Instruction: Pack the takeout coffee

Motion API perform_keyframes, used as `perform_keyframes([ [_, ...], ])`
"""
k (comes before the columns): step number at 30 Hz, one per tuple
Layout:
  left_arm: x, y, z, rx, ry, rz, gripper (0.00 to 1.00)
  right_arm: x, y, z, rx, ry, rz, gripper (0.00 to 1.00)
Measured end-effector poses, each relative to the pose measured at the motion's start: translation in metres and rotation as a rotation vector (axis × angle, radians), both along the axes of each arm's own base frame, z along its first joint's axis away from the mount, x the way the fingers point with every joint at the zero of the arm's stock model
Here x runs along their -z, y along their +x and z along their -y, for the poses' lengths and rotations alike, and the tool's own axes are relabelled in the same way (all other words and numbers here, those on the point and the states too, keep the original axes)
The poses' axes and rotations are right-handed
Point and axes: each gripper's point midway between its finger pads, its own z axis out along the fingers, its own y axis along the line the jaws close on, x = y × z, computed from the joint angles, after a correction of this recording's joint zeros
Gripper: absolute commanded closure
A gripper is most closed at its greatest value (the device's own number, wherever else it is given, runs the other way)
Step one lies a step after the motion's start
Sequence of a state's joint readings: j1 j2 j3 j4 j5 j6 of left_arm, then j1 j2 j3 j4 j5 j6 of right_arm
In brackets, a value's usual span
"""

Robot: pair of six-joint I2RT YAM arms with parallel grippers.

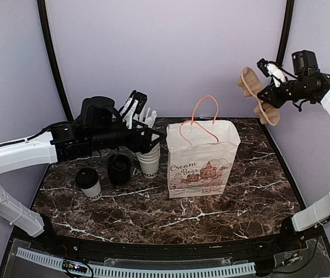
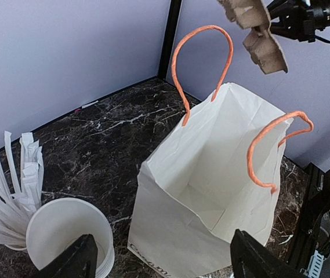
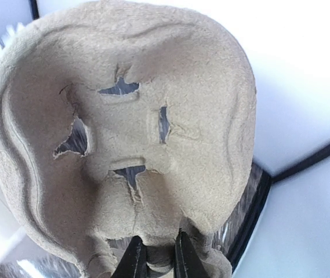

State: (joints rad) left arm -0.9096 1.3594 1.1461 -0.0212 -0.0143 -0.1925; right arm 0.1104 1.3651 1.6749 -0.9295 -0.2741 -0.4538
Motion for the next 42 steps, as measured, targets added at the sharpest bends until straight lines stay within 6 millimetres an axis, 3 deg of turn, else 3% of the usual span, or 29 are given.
perform_keyframes([
  [3, -0.003, 0.004, 0.001, 0.000, -0.019, -0.025, 0.18, -0.052, -0.012, -0.028, -0.110, 0.085, 0.127, 0.87],
  [5, -0.005, 0.005, 0.005, 0.006, -0.030, -0.038, 0.18, -0.076, -0.026, -0.049, -0.205, 0.151, 0.185, 0.86],
  [9, -0.004, 0.007, 0.014, 0.023, -0.039, -0.071, 0.18, -0.101, -0.052, -0.089, -0.382, 0.269, 0.228, 0.87],
  [13, -0.001, 0.007, 0.020, 0.031, -0.042, -0.099, 0.18, -0.108, -0.064, -0.123, -0.521, 0.353, 0.217, 0.87],
  [17, 0.000, 0.005, 0.023, 0.051, -0.059, -0.127, 0.18, -0.095, -0.071, -0.150, -0.618, 0.387, 0.178, 0.87],
  [26, -0.002, 0.001, 0.026, 0.078, -0.097, -0.166, 0.18, -0.039, -0.074, -0.197, -0.738, 0.350, 0.076, 0.90],
  [42, 0.008, 0.001, 0.021, 0.069, -0.101, -0.191, 0.18, 0.008, -0.062, -0.197, -0.696, 0.273, 0.038, 0.90],
])
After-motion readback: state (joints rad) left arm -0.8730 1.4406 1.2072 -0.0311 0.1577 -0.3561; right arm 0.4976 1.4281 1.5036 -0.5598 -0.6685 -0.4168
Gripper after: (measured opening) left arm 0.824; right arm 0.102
